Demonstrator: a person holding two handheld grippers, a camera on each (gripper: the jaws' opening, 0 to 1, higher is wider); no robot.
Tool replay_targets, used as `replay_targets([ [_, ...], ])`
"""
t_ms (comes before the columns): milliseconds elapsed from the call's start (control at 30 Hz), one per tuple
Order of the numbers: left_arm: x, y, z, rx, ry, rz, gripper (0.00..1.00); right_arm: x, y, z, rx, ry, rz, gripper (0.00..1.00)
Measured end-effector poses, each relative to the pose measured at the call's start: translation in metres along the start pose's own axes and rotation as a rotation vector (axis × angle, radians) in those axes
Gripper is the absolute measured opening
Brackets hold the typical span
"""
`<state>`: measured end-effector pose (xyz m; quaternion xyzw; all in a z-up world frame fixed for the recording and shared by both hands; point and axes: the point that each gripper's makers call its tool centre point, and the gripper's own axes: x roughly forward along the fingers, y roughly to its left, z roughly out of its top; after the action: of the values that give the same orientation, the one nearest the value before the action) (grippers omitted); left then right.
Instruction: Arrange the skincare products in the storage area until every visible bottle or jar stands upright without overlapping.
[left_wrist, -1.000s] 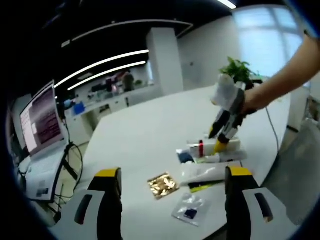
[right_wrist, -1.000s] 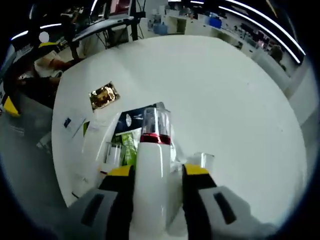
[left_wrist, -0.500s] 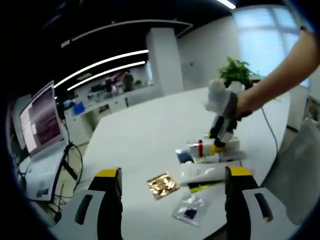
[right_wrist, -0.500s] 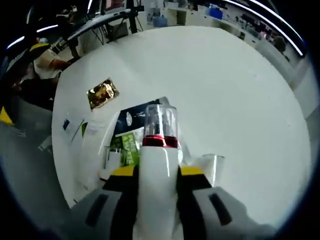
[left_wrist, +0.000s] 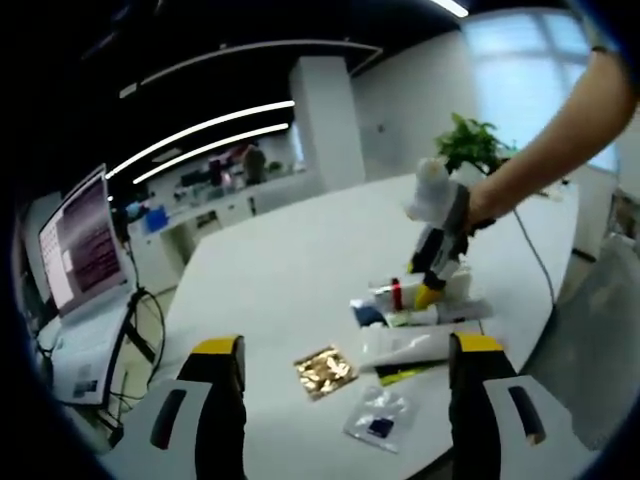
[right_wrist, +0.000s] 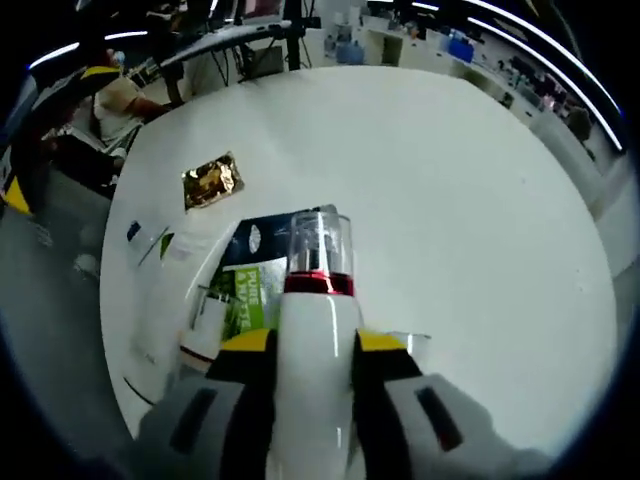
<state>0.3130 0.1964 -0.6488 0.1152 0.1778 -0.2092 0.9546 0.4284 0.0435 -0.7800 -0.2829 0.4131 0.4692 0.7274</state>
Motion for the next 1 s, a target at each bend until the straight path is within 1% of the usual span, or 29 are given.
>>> replay_targets([
  [100,0.000,0.000,0.000,0.000,-0.004,0.001,0.81,-0.001,-0.006,0.000,0.013,-0.013,-0.026,0.29],
  [167,-0.001,0.000,0.001,0.003,-0.005,0.002,0.81,-0.003,-0.007,0.000,0.024,-0.020,-0.029,0.29],
  [233,-0.002,0.001,0.001,0.003,-0.010,0.005,0.81,-0.006,-0.003,0.001,0.040,-0.056,-0.012,0.29],
  [333,-0.002,0.002,0.002,-0.001,-0.014,0.007,0.81,-0.013,0.002,0.002,0.047,-0.087,-0.003,0.29],
  [400,-0.003,0.001,0.002,0.000,-0.015,0.004,0.81,-0.018,0.003,0.005,0.060,-0.117,-0.004,0.29],
  [467,-0.002,-0.001,0.002,0.003,-0.012,-0.002,0.81,-0.025,0.006,0.008,0.096,-0.164,0.001,0.28],
  [533,-0.003,0.000,0.002,-0.014,-0.013,-0.003,0.81,-0.032,0.007,0.009,0.120,-0.197,0.002,0.28],
  [600,-0.003,0.002,0.003,-0.023,-0.021,0.003,0.81,-0.035,0.004,0.008,0.131,-0.225,0.004,0.28],
  [633,-0.004,0.002,0.003,-0.025,-0.023,0.003,0.81,-0.038,0.006,0.008,0.137,-0.231,0.002,0.28],
  [800,-0.003,0.000,0.003,-0.030,-0.017,-0.011,0.81,-0.051,0.005,0.005,0.149,-0.286,-0.005,0.28],
  [967,-0.004,-0.002,0.005,-0.054,-0.025,-0.029,0.82,-0.074,0.008,0.009,0.204,-0.400,-0.007,0.28],
  [1000,-0.004,-0.003,0.006,-0.054,-0.026,-0.032,0.82,-0.077,0.010,0.009,0.210,-0.415,-0.002,0.28],
])
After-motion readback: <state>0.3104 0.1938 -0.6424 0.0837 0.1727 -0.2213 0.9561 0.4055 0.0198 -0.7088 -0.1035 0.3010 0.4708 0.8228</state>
